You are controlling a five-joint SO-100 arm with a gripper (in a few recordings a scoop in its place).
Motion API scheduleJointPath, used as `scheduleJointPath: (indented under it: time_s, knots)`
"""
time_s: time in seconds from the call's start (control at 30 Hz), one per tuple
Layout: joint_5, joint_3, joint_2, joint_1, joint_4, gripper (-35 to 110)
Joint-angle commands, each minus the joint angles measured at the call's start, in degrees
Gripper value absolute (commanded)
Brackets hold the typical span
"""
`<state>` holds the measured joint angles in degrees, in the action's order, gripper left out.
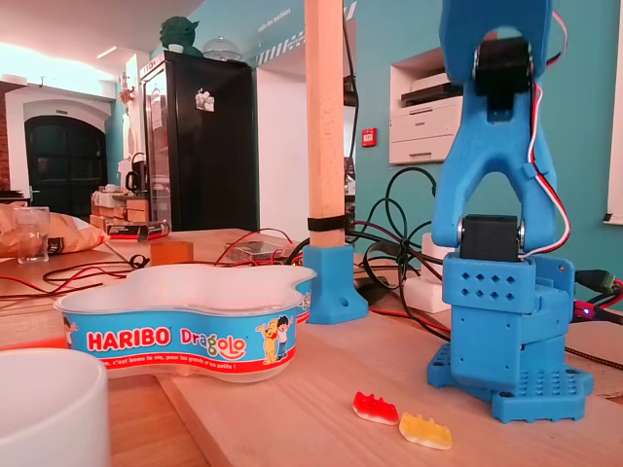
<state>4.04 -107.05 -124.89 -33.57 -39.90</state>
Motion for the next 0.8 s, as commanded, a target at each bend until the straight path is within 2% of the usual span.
scheduleJointPath:
  time_s: [0.0,0.23,0.43,0.57,0.77]
  knots:
    - [0.88,-15.38,-10.46,0.26,10.37,14]
    - [-0.09,-45.53,-27.16,10.11,33.05,14]
    - [-0.18,-63.72,-38.32,15.64,46.67,14]
    - [-0.18,-72.25,-45.09,15.64,51.50,14]
    - [-0.18,-73.04,-47.29,15.73,51.77,14]
